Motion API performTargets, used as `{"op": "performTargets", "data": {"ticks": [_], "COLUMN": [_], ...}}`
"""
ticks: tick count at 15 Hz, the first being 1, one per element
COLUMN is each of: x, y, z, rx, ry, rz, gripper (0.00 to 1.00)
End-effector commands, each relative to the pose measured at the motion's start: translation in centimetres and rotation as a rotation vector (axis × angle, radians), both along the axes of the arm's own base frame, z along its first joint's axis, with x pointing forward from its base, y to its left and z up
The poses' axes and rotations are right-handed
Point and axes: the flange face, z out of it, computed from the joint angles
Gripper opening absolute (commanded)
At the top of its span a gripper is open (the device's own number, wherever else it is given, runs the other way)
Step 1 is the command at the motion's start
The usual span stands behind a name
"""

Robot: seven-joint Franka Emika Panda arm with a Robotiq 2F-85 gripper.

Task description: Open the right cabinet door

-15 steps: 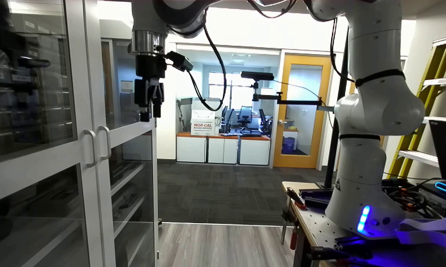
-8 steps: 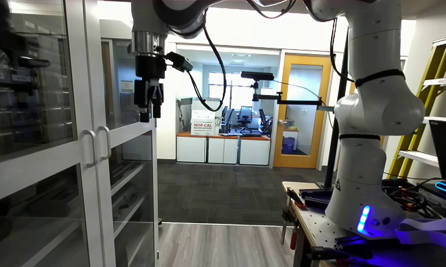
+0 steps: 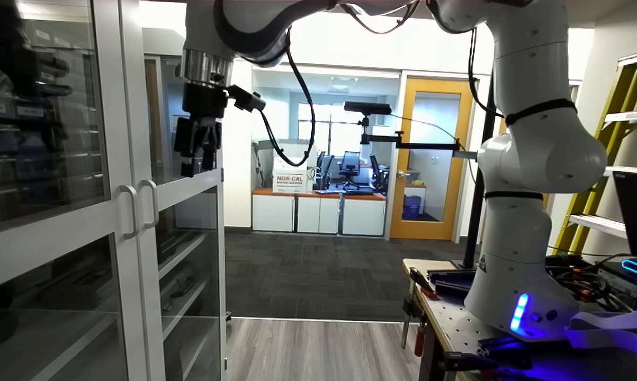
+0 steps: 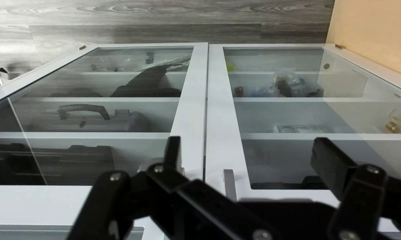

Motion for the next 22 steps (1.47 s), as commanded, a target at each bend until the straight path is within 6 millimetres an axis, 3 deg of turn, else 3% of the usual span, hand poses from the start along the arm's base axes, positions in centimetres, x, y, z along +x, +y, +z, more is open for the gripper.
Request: {"op": "performTargets", "data": {"ticks": [1, 8, 15, 17, 22], "x": [-0.2, -0.7, -1.4, -0.3, -0.4], "y": [-1.6, -3.8, -4.7, -4.3, -4.4], "z": [0.3, 0.4, -2.7, -3.1, -3.4], "rx": [-0.019, -0.017, -0.026, -0.01, -0.014], "ry": [-0.09, -0.29, -0.292, -0.274, -0.274], "rz": [0.019, -0.006, 0.004, -0.012, -0.007], "gripper": [1.0, 1.0, 1.0, 1.0, 1.0]}}
